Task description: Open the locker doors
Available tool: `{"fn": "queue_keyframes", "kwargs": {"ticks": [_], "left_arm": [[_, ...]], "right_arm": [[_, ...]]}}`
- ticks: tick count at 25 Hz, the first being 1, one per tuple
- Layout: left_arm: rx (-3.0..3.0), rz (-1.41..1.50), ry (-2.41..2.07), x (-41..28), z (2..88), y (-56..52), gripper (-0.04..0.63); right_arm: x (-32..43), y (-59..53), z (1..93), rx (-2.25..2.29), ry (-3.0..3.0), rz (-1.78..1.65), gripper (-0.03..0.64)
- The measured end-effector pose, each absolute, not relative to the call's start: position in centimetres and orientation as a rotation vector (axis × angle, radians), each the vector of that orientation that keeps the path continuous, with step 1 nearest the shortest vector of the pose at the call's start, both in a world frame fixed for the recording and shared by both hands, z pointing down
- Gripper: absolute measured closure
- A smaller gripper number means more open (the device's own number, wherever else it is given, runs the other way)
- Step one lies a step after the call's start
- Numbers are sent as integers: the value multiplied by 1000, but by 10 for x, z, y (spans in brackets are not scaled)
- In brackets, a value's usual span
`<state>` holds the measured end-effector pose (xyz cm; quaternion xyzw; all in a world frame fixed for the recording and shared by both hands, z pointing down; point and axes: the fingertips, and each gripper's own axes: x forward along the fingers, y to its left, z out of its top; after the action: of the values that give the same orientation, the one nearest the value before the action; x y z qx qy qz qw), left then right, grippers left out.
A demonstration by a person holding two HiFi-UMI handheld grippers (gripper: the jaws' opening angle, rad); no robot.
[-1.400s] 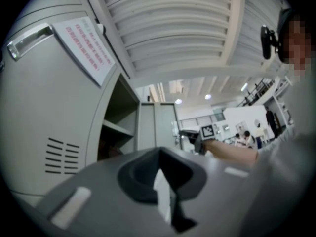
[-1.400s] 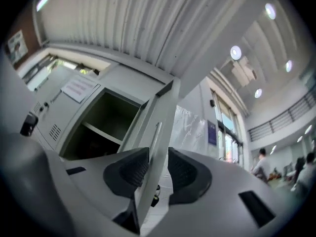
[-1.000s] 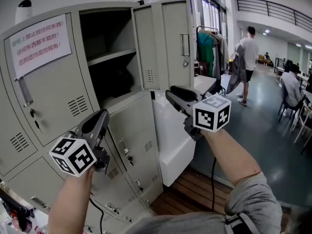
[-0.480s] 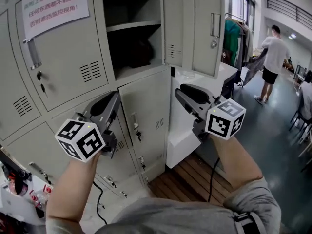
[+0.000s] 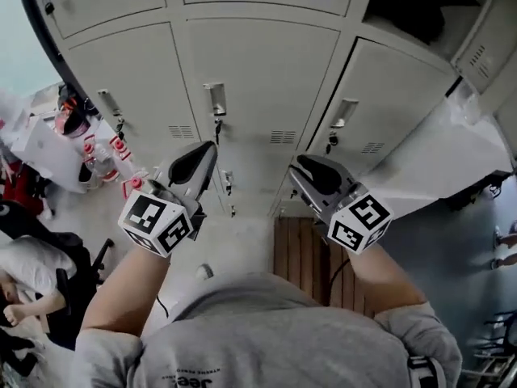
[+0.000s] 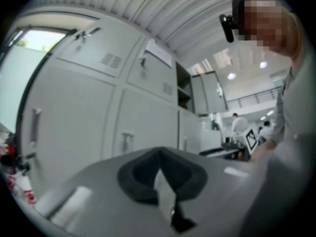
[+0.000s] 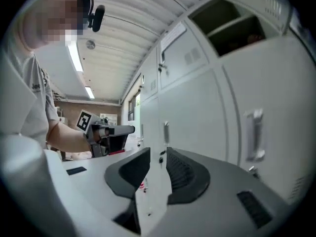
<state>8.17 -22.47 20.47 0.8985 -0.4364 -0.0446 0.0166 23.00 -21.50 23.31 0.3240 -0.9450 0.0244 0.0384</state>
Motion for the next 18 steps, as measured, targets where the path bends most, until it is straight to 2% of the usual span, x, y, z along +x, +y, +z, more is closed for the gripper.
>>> {"fn": "queue_keyframes", "kwargs": {"ticks": [4,8,18], "left_arm": [[2498,19,-1628,-20,319,-182,591],[2353,111,-1718,-99,392,-155,591],[2265,260,-1637,-266,491,-152,591]], "right_arm": [[124,-214,357,741,-2849,294,518],[19,-211,455,629,-2732,441,503],[-194,-292,613,865,-2460,524,456]]}}
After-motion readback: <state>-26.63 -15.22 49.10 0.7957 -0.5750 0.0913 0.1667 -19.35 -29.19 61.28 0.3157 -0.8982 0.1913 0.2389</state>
